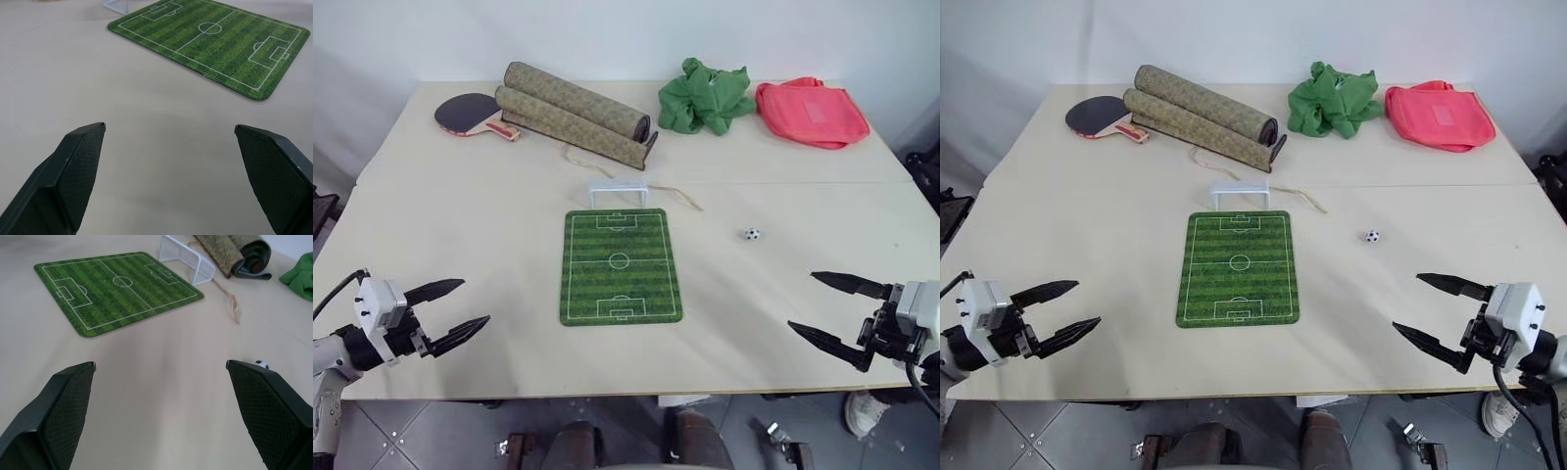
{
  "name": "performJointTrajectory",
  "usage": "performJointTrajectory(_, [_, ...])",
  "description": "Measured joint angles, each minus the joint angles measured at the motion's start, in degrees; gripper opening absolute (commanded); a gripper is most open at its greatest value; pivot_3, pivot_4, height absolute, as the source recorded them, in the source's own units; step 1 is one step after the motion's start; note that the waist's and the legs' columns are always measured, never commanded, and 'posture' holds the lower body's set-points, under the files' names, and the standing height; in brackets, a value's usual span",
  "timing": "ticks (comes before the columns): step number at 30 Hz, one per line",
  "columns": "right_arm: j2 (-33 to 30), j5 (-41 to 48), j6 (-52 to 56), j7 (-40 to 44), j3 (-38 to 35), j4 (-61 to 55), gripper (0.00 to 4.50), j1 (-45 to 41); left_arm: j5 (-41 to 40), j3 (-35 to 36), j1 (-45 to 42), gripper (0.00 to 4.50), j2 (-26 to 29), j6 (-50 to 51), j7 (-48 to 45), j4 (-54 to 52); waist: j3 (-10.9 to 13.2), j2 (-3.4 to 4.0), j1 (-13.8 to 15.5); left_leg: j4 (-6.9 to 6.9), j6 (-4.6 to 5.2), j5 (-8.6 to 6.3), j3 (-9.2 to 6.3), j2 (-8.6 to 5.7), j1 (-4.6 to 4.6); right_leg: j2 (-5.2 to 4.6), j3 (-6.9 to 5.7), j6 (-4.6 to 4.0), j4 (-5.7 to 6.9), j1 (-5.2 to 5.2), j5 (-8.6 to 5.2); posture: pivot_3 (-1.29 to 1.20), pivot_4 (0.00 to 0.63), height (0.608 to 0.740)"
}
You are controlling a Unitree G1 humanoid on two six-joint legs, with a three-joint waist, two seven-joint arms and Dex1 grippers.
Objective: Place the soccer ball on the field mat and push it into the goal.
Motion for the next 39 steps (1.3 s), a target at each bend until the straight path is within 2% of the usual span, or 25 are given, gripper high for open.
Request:
performJointTrajectory(5, [0.4,0.1,-0.6,0.0,0.3,0.5,4.47,-1.0,-0.4,-0.2,-1.6,4.50,0.0,0.7,-0.3,-0.1,0.0,0.00,0.0,0.00,0.00,0.00,0.01,0.00,0.00,0.00,0.01,0.00,0.01,-0.02,0.00,0.00,0.150,0.740])
performJointTrajectory(8, [3.4,2.1,0.9,-4.5,-0.2,0.6,4.47,-3.4,-8.9,-0.3,-3.5,4.50,0.0,9.9,-0.9,-4.3,0.0,-0.04,0.1,0.04,0.00,0.00,-0.04,0.02,-0.03,-0.05,0.00,0.00,0.06,-0.02,0.00,0.00,0.150,0.740])
performJointTrajectory(11, [6.1,4.1,2.5,-10.9,-2.9,2.4,4.47,-6.1,-20.7,-0.3,-10.9,4.50,-0.1,20.0,1.9,-11.4,0.0,-0.05,0.8,0.12,0.00,0.00,-0.27,0.08,-0.04,-0.17,0.05,0.00,0.18,-0.01,0.00,0.00,0.150,0.740])
performJointTrajectory(13, [7.2,4.6,2.9,-13.5,-4.5,4.0,4.47,-6.8,-25.2,-0.5,-14.9,4.50,-0.3,23.2,4.0,-15.5,0.0,0.01,0.7,0.09,0.00,0.00,-0.36,-0.08,0.00,-0.14,0.06,0.00,0.17,-0.02,0.00,0.00,0.150,0.740])
performJointTrajectory(17, [8.2,4.3,3.9,-15.6,-3.7,6.1,4.47,-7.6,-25.0,-3.1,-17.8,4.50,-1.9,24.2,6.5,-16.6,0.0,0.15,-0.1,0.03,-0.03,0.01,0.05,-0.02,0.00,0.05,0.06,0.00,0.14,-0.08,0.00,0.00,0.150,0.740])
performJointTrajectory(21, [8.2,2.1,7.4,-20.0,-0.3,6.7,4.47,-12.7,-21.5,-3.9,-17.9,4.50,-2.0,22.9,6.3,-15.2,0.0,0.16,-1.4,0.10,-0.07,0.03,0.13,0.02,0.03,0.08,0.13,-0.01,0.24,-0.10,0.00,0.00,0.150,0.740])
performJointTrajectory(26, [7.7,-6.0,18.4,-31.1,10.5,11.6,4.47,-28.9,-18.5,-5.3,-18.3,4.50,-3.0,21.3,6.2,-12.7,0.0,0.18,-1.8,0.15,-0.12,0.06,0.26,0.03,-0.01,0.05,0.25,-0.05,0.48,-0.34,-0.01,0.00,0.150,0.740])
performJointTrajectory(28, [9.6,-8.9,22.5,-35.2,14.1,15.6,4.47,-36.6,-18.1,-5.7,-18.3,4.50,-3.6,21.2,5.8,-12.5,0.0,0.18,-1.7,0.08,-0.14,0.07,0.23,0.05,-0.08,0.07,0.21,-0.11,0.52,-0.46,-0.05,0.00,0.150,0.740])
performJointTrajectory(31, [12.8,-11.4,25.8,-39.4,17.6,20.7,4.47,-43.5,-17.6,-6.0,-18.3,4.50,-3.8,21.2,5.7,-12.4,0.0,0.18,-1.3,0.04,-0.15,0.08,0.12,-0.02,-0.39,0.01,0.09,-0.15,0.65,-0.76,-0.07,0.00,0.150,0.740])
performJointTrajectory(35, [15.4,-14.0,27.4,-42.8,19.4,26.5,4.47,-47.2,-17.3,-6.1,-18.4,4.50,-4.0,21.2,5.8,-12.5,0.0,0.18,-1.6,0.17,-0.14,0.07,0.09,-0.11,-0.88,-0.05,0.00,-0.14,0.71,-1.17,-0.07,0.00,0.150,0.740])
performJointTrajectory(39, [16.2,-17.1,27.1,-43.7,21.6,29.5,4.47,-47.9,-17.3,-5.8,-17.9,4.50,-4.0,21.2,5.9,-13.2,0.0,0.18,-1.9,0.13,-0.14,0.07,0.10,-0.06,-0.90,-0.02,-0.13,-0.14,0.67,-1.20,-0.07,0.00,0.150,0.740])
